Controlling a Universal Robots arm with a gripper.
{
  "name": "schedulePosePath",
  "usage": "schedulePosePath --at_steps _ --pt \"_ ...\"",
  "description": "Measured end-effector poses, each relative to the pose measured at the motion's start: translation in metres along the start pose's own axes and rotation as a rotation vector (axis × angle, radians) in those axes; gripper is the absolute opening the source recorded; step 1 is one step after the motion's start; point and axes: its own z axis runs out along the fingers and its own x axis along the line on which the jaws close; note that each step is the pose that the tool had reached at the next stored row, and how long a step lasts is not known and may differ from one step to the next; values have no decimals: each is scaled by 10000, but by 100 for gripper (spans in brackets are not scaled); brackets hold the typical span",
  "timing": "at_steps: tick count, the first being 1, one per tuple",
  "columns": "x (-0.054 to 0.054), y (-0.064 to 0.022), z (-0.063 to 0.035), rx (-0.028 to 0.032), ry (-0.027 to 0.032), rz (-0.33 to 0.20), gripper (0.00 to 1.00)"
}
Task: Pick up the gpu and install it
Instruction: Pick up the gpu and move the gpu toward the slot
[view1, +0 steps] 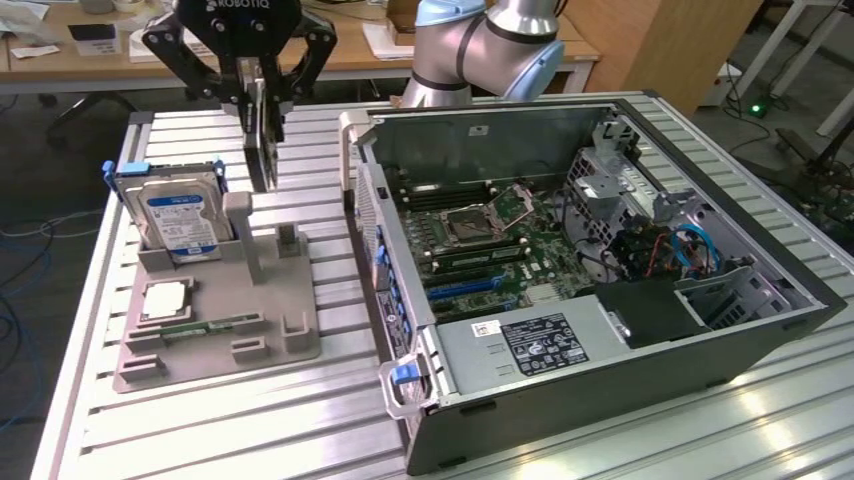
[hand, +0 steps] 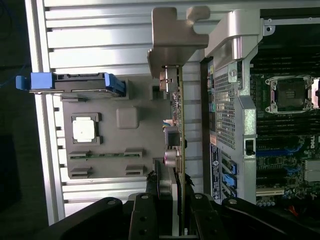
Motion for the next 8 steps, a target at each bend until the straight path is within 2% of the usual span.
schedulePosePath --at_steps 8 --pt "-2 0 -1 2 2 -36 28"
